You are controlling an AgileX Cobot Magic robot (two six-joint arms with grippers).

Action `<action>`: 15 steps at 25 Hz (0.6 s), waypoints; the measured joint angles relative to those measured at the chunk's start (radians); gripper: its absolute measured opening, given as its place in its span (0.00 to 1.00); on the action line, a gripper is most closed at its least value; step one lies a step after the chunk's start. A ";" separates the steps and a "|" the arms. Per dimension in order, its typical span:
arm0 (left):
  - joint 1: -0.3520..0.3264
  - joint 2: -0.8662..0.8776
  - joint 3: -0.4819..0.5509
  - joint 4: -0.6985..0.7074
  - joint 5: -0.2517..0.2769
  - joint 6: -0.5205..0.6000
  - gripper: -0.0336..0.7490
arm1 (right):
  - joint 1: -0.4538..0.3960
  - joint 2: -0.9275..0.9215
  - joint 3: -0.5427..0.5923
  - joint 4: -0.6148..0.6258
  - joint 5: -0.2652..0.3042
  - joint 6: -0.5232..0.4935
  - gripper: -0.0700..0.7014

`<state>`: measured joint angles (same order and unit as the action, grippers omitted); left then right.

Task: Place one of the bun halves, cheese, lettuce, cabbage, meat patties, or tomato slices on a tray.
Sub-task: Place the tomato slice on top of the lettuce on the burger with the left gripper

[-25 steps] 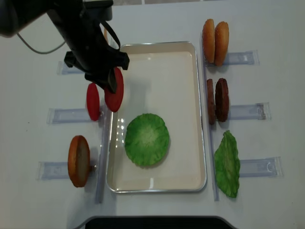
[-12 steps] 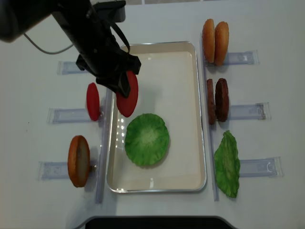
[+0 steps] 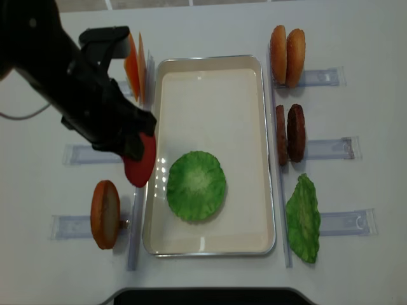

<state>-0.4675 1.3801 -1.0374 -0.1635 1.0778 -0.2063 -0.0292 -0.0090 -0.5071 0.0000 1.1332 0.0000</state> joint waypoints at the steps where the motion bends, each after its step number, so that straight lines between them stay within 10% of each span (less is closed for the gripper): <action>1: 0.000 -0.015 0.030 0.000 -0.007 -0.006 0.12 | 0.000 0.000 0.000 0.000 0.000 0.000 0.47; 15: 0.000 -0.083 0.150 -0.080 -0.181 0.030 0.12 | 0.000 0.000 0.000 0.000 0.000 0.000 0.47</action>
<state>-0.4675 1.2974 -0.8869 -0.2439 0.8967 -0.1766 -0.0292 -0.0090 -0.5071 0.0000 1.1332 0.0000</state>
